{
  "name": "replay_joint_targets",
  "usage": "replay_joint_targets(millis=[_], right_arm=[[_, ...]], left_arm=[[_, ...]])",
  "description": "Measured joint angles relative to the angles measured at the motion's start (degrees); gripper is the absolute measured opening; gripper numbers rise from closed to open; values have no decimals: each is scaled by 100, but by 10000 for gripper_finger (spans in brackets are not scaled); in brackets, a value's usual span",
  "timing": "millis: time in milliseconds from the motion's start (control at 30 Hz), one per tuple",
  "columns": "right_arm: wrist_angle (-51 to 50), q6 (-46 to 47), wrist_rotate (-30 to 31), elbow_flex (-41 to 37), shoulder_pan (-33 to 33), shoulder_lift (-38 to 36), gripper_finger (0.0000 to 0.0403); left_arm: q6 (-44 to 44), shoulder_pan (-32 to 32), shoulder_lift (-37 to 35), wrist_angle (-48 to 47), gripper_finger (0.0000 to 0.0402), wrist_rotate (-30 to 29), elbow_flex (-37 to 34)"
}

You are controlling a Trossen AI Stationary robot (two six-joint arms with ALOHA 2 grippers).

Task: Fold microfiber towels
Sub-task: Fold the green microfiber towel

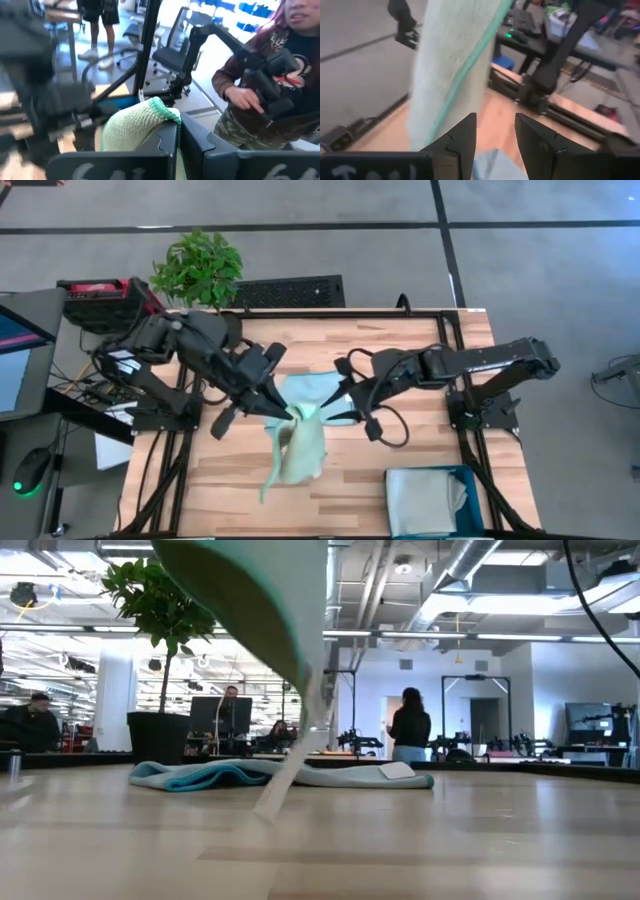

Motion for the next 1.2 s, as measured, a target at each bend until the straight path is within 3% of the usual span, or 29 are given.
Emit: replay_joint_targets(millis=[367, 800, 1200], right_arm=[[591, 393, -366, -12, -67, 459, 159], [-367, 773, -444, -7, 3, 152, 159], [-631, 955, -509, -7, 301, 152, 159]], left_arm=[[35, 4, -73, -115, 0, -323, 0], [-56, 155, -73, -325, 0, -411, 0], [-71, 155, -73, -570, 0, -510, 0]])
